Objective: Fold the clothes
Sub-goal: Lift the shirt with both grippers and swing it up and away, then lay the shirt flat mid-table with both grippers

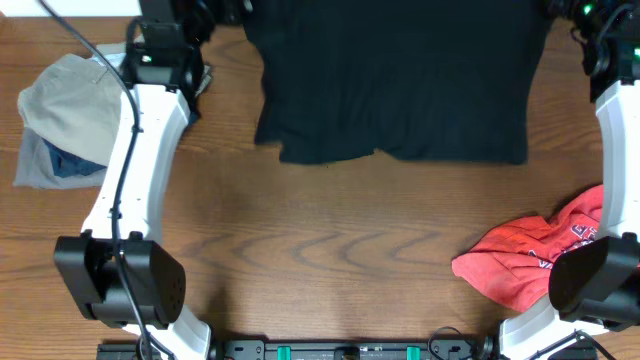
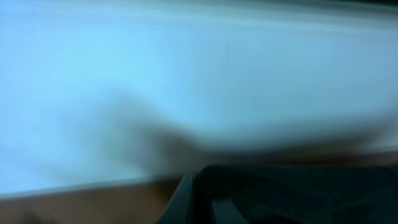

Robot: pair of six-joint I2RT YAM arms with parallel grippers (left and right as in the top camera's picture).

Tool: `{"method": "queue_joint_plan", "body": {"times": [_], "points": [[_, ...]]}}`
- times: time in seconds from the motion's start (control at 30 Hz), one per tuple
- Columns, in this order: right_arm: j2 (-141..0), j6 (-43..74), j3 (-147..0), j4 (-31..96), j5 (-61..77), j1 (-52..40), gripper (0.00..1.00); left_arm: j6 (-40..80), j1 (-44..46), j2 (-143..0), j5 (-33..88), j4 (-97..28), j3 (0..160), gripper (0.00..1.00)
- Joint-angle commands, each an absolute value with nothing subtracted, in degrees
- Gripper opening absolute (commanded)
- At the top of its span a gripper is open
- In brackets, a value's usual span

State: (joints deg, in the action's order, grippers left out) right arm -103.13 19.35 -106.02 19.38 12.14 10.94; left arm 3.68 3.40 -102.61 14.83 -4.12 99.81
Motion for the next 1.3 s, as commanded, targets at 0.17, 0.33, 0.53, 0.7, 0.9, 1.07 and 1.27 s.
{"method": "queue_joint_plan", "body": {"times": [0.17, 0.33, 0.53, 0.7, 0.9, 1.07, 1.27], "points": [[-100.7, 17.6, -125.9, 32.0, 3.8, 14.9, 0.01, 5.7, -3.1, -99.7, 12.7, -12.1, 125.3, 0.06], [-101.7, 12.2, -124.3, 48.0, -1.3, 14.8, 0.01, 5.6, -3.4, -100.0, 22.1, -36.2, 125.3, 0.06], [-105.9, 10.1, -115.3, 60.7, -6.3, 14.3, 0.01, 4.5, -1.2, -102.9, 22.5, -64.8, 120.9, 0.06], [-107.6, 10.2, -103.5, 63.2, -9.6, 14.3, 0.01, 1.5, 2.2, -106.2, 22.5, -76.2, 114.3, 0.06], [-107.6, 10.2, -91.2, 66.4, -14.5, 14.9, 0.01, -0.6, 5.2, -107.0, 22.5, -87.9, 102.4, 0.06], [-107.6, 10.2, -84.0, 67.6, -18.2, 16.1, 0.01, -1.7, 6.2, -106.9, 22.5, -92.1, 90.5, 0.06], [-107.6, 12.0, -81.1, 67.5, -18.2, 17.2, 0.01, -2.1, 6.3, -106.9, 22.5, -88.0, 79.6, 0.08]]}}
